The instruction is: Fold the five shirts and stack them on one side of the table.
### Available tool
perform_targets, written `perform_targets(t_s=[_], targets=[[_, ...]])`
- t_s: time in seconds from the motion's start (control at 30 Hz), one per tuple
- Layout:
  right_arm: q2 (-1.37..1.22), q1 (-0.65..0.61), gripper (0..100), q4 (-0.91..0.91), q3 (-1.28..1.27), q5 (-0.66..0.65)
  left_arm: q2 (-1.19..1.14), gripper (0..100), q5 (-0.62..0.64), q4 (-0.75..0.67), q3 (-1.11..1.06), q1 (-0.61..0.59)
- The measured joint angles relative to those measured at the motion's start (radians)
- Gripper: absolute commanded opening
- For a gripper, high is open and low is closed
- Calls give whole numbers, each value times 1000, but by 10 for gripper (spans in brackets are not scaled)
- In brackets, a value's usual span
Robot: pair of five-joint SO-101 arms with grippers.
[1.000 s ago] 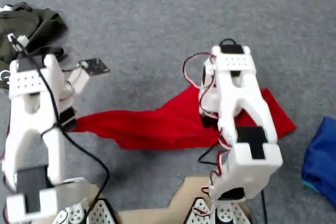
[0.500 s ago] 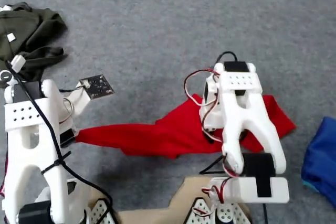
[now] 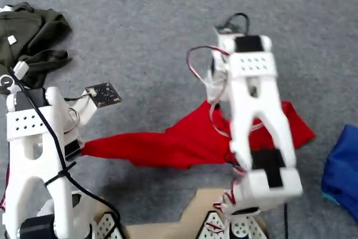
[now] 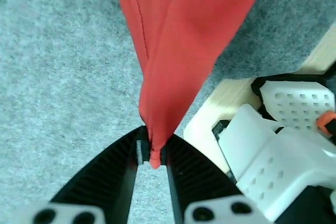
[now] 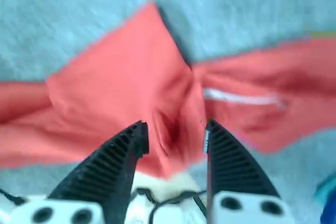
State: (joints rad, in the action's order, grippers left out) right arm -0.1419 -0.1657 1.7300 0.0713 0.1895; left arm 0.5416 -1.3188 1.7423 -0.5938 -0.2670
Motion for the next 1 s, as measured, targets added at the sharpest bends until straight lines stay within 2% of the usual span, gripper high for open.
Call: perform_targets(t_s=[0.23,0.4,1.0], targets=[[-450,-95,178,21,387,80,0,19,52,0,-5,0],[-694,-94,178,34,572,86,0,19,52,0,-5,0],[-749,-63,178,34,559,86,0,19,52,0,-5,0]])
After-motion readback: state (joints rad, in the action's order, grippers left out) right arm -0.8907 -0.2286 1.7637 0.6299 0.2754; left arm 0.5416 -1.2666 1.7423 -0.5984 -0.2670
